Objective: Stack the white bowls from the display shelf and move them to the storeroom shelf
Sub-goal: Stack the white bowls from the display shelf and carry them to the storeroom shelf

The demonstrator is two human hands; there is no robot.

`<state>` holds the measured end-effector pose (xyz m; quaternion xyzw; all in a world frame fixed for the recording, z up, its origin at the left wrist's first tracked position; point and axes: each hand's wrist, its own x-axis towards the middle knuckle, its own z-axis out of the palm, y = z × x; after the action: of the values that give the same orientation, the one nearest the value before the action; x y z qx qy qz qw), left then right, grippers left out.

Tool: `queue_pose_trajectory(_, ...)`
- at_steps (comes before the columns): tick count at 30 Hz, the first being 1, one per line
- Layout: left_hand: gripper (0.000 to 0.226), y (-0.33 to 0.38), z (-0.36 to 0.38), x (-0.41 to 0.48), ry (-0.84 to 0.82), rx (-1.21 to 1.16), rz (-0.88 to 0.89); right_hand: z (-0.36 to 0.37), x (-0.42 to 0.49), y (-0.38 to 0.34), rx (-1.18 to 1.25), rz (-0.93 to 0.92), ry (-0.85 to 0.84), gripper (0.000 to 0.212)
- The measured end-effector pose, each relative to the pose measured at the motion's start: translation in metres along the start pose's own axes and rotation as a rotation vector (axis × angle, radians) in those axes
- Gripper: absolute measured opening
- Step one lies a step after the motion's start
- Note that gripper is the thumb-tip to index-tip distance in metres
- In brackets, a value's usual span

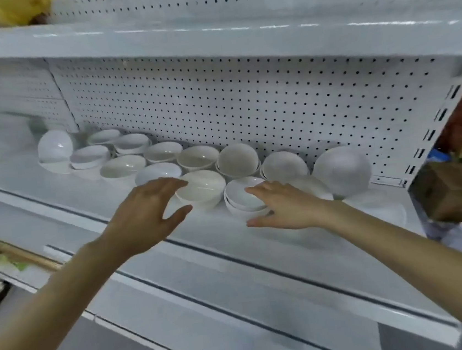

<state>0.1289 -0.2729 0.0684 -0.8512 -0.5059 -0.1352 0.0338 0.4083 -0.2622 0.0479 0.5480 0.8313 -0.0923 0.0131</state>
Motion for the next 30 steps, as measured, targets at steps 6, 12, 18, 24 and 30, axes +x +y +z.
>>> queue_pose_trajectory(6,0.069,-0.018,0.014,0.060,-0.078,-0.043,0.156,-0.003,0.007,0.011,0.122,0.107,0.020,0.080)
queue_pose_trajectory(12,0.082,-0.030,0.039,0.111,-0.101,-0.119,0.307,-0.006,0.011,0.016,0.239,0.322,0.076,0.070)
queue_pose_trajectory(18,0.091,-0.062,0.067,0.137,-0.155,-0.097,0.446,-0.016,0.041,0.001,0.262,0.390,0.072,0.078)
queue_pose_trajectory(24,0.080,-0.102,0.089,0.152,-0.194,-0.153,0.553,0.000,0.076,-0.012,0.255,0.494,0.022,0.101)
queue_pose_trajectory(30,0.077,-0.121,0.102,0.158,-0.234,-0.203,0.624,0.012,0.088,-0.012,0.253,0.589,0.021,0.109)
